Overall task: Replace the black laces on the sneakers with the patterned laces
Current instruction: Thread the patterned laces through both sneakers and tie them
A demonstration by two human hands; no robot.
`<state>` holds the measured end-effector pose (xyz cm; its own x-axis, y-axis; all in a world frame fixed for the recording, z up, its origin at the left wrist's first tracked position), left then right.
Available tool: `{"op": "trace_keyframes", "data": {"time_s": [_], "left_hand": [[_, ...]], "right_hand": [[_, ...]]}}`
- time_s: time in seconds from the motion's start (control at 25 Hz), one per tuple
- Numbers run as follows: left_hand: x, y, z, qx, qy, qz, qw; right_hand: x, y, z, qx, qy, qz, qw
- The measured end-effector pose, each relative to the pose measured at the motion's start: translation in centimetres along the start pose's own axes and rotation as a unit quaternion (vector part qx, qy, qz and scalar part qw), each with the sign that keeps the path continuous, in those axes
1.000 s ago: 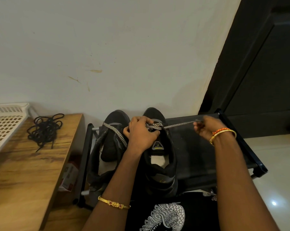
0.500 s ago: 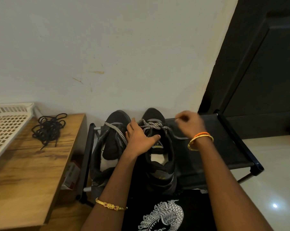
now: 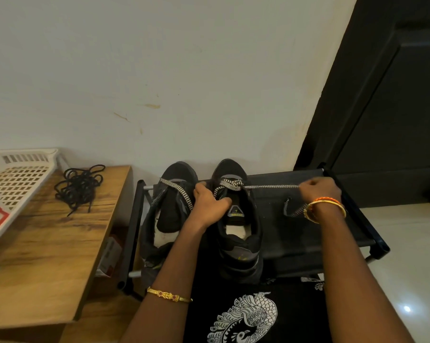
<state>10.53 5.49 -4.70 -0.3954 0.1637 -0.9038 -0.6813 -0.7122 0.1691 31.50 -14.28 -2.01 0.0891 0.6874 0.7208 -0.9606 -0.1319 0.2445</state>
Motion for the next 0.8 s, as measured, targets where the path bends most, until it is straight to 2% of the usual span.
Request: {"op": "trace_keyframes", "data": {"time_s": [0.08, 0.16, 0.24, 0.32, 0.36, 0.44, 0.56, 0.8], "left_hand": [[0.4, 0.1, -0.1, 0.007, 0.018, 0.014, 1.0], [0.4, 0.3, -0.8, 0.03, 0.086, 0.024, 0.996], [0.0, -0.1, -0.7, 0.026, 0.107, -0.001, 0.994], [0.0, -0.5, 0.2, -0.028, 0.102, -0.009, 0.994], [0.0, -0.6, 0.7, -0.063, 0.092, -0.015, 0.994], [-0.3, -0.9, 1.3, -0.11, 0.073, -0.038, 0.99], [-0.1, -0.8, 1.4, -0.135, 0.085, -0.03, 0.987], [0.9, -0.5, 1.7, -0.173, 0.102, 0.019, 0.979]], "right_hand": [[-1.5, -0.5, 1.1, -0.06, 0.088, -0.059, 0.993], [-0.6, -0.1, 0.3, -0.053, 0.175, -0.032, 0.983], [2.1, 1.1, -3.3, 0.065, 0.115, 0.065, 0.989], [4.3, 3.7, -7.3, 0.198, 0.062, 0.142, 0.968], [5.1, 4.8, -8.4, 0.224, 0.058, 0.164, 0.959], [6.4, 5.9, -9.3, 0.22, 0.046, 0.188, 0.956], [6.8, 5.7, -9.4, 0.192, 0.053, 0.193, 0.961], [4.1, 2.8, -7.8, 0.134, 0.08, 0.12, 0.98]]}}
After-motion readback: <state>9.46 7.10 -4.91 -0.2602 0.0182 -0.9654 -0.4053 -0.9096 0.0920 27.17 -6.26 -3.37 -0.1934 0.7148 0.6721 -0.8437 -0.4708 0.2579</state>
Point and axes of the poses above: each hand's wrist, its own y-axis away from the middle knuckle, its own z-axis out of the back of the hand, x = y × z, the point moved 10 cm from there along -y, towards the middle knuckle, and after that the axes turned 8 degrees about -z, right-handed, at the moved point
